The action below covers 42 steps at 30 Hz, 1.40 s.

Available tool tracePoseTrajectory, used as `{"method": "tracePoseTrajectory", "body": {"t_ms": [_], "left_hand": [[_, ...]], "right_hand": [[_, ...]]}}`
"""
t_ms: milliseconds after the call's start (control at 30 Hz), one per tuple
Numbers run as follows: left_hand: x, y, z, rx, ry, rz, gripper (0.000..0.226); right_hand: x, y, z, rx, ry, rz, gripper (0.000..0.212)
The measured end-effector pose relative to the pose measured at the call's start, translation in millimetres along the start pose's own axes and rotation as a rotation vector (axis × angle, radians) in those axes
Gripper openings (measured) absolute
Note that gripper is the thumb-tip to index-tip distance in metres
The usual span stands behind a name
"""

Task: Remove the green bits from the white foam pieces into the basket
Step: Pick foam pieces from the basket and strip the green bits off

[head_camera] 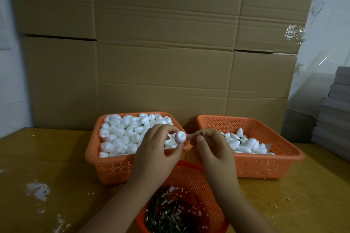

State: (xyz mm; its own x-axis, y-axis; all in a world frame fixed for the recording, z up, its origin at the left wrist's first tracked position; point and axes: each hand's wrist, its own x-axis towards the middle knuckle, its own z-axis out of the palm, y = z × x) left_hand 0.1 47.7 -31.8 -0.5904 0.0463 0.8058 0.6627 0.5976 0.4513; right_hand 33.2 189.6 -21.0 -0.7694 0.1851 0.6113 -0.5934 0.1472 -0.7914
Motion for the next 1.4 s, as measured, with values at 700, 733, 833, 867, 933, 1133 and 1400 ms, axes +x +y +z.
{"method": "tracePoseTrajectory", "body": {"t_ms": [700,733,833,867,933,1133,1400], "left_hand": [[-2.4,1.3,1.6,-0.085,-0.070,-0.007,0.022],[-2.6,0.8,1.9,-0.077,-0.070,-0.007,0.021],[-2.0,0.8,2.4,-0.012,-0.059,0.022,0.018],[-1.7,1.4,1.9,0.015,-0.047,0.030,0.017],[-0.9,2.4,0.6,0.057,-0.019,0.038,0.018],[-0.9,2.3,-1.0,0.054,-0.033,0.004,0.024],[-3.1,3.6,-1.3,-0.015,-0.098,-0.050,0.032]], "right_hand": [[1.5,6.5,0.6,-0.070,0.028,0.019,0.026],[1.0,5.7,0.4,-0.081,0.036,0.006,0.026],[-0.5,2.1,0.3,-0.102,0.038,-0.057,0.023],[-1.2,0.8,0.7,-0.113,0.027,-0.085,0.020],[-2.8,-0.7,2.0,-0.145,-0.005,-0.131,0.015],[-3.2,0.3,4.1,-0.197,-0.007,-0.162,0.012],[0.0,8.6,0.6,-0.151,0.046,0.000,0.023]]}}
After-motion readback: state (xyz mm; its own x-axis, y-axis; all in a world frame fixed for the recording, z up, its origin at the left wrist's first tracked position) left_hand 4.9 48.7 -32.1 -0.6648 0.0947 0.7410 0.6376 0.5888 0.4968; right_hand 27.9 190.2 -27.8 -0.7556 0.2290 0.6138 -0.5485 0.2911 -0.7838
